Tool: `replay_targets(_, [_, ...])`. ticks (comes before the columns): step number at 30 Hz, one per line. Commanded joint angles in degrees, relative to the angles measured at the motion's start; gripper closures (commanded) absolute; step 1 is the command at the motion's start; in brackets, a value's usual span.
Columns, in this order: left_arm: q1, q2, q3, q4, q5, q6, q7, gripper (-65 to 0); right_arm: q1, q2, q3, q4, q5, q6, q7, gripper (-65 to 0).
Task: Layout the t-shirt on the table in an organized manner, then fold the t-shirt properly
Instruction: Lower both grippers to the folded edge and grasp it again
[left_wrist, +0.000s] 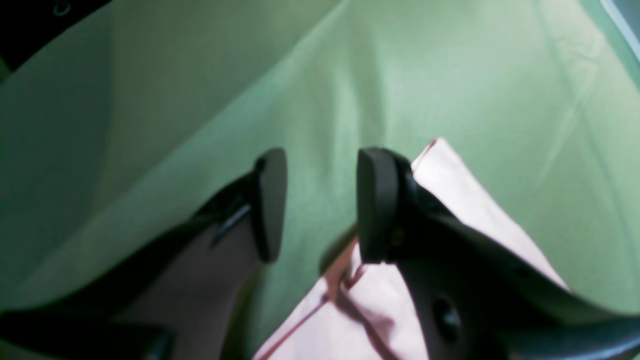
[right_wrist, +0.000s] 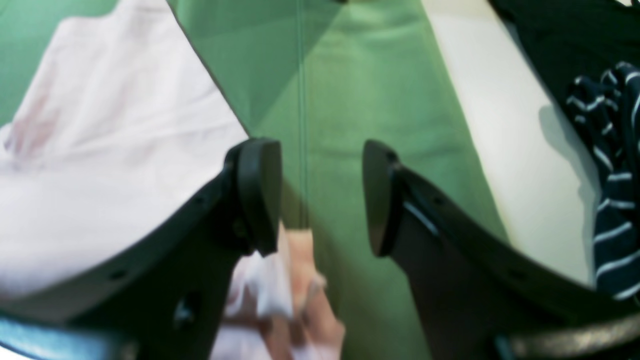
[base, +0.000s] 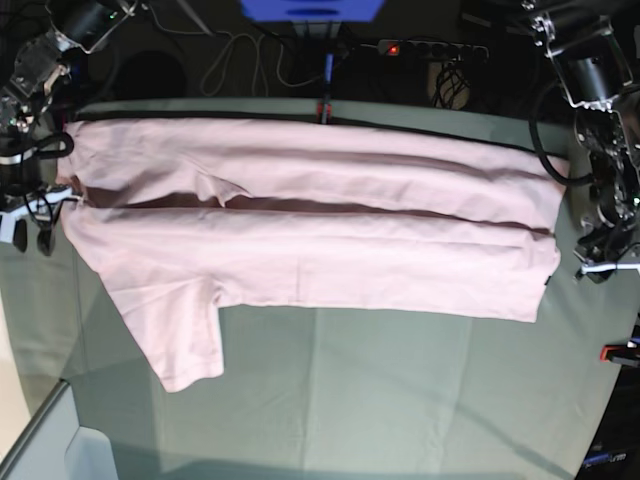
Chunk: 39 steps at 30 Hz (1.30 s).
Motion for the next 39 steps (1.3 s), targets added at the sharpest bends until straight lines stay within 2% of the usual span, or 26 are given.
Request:
replay_targets(1, [-2.2,-0.9,0.1,0.7,-0.3,-0.4,-1.1,-23.5,1.5,1.0,-0.2,1.0,0.9,0.0,1.7,-27.4])
replay_targets(4, [-3.5,-0.9,-0.1,0.4,0.0,-0.4,-1.0,-26.4,3.7,0.1,-0.2,1.0,0.7,0.0,1.6,-27.4])
replay_targets(7, [-4.8,-0.9,0.3,0.0,0.2,-0.5,-1.0,-37.4,5.2,-0.2,-0.3,1.3,0.7,0.0,-2.1,-27.4])
replay_targets(10, [-7.5,-1.6,2.6,-5.1,0.2,-0.5,-1.2,-49.7,6.1,-0.2,-0.3,1.0,0.7,0.0,-5.5,-27.3])
replay_targets(12, [-9.4,-2.8,5.0,-9.6,0.2,-0.5,-1.4,-54.2,6.2,-0.2,-1.1,1.0,0.7,0.0,-6.2,-27.3])
replay_targets(15, [-13.6,-3.7,10.1,-16.1,0.2,-0.6,-2.7,-54.3,5.8,-0.2,-3.1,1.0,0.7,0.0,-6.2,-27.1])
replay_targets(24, [-21.6,-5.7,27.2,-30.3,0.2,-0.6,-14.2,-54.4,5.7,-0.2,-3.2,1.0,0.7,0.0,-6.3,-27.1])
replay_targets(30, [-25.7,-5.2,32.8,-42.8,0.2,-0.7,-20.8,-54.4,5.7,-0.2,-3.0,1.0,0.7,0.0,-6.3,-27.0])
replay_targets(35, [-25.7,-5.1,40.5,-42.8,0.1,-0.7,-24.7,-54.3,5.6,-0.1,-3.1,0.9,0.7,0.0,-6.3,-27.0])
replay_targets(39, [-25.8,-5.1,42.9,-43.0,0.1,-0.7,-25.3,-54.3,5.6,-0.1,-3.1,0.9,0.7,0.0,-6.3,-27.0])
